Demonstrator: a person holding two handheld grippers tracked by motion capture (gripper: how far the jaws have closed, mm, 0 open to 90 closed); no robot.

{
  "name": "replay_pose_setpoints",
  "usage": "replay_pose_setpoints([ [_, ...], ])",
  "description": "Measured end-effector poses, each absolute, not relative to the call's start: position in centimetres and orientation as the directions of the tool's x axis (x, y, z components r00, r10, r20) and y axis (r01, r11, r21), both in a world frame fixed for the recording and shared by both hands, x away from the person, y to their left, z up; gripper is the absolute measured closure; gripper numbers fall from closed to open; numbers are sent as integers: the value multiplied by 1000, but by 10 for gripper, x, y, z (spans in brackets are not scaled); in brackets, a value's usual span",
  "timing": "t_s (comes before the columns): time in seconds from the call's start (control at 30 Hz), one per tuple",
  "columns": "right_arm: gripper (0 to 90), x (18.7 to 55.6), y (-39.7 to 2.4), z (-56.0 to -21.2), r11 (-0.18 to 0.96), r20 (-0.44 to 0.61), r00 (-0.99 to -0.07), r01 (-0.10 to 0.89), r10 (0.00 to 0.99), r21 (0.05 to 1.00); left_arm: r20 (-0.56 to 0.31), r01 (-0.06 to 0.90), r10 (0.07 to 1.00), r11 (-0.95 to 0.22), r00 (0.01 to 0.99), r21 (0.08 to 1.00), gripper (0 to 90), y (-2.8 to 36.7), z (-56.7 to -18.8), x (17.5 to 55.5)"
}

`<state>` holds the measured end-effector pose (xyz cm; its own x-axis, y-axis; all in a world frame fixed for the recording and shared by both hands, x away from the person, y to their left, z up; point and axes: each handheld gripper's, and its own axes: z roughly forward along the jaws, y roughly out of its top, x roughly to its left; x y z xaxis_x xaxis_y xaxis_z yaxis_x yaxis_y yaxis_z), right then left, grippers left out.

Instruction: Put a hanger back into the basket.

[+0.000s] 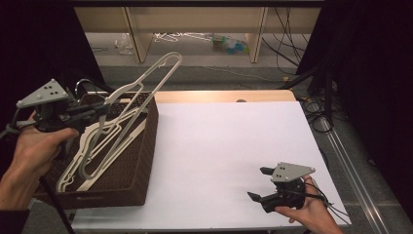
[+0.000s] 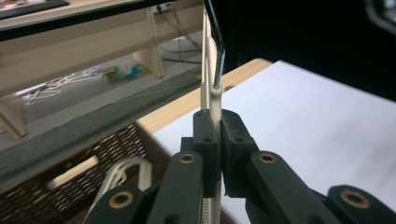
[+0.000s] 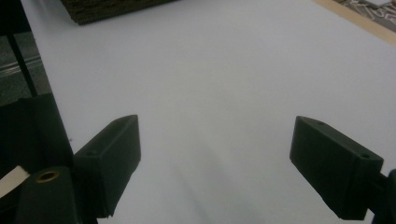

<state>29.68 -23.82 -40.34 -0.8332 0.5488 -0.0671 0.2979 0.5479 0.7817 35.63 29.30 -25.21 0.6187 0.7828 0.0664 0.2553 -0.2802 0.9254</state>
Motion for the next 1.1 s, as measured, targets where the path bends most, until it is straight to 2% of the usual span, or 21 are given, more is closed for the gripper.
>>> replay_pose_setpoints([
  [0.17, 174, 297, -243, -404, 509, -66, -814, 295, 578, 808, 42, 323, 821, -270, 570, 907, 857, 310, -271, 359],
  [0.47, 174, 297, -242, -407, 516, -63, -819, 297, 570, 804, 69, 371, 845, -305, 530, 877, 857, 331, -299, 369],
  [1.1, 177, 297, -244, -410, 529, -59, -819, 311, 571, 790, 25, 505, 880, -296, 475, 811, 857, 362, -352, 381],
])
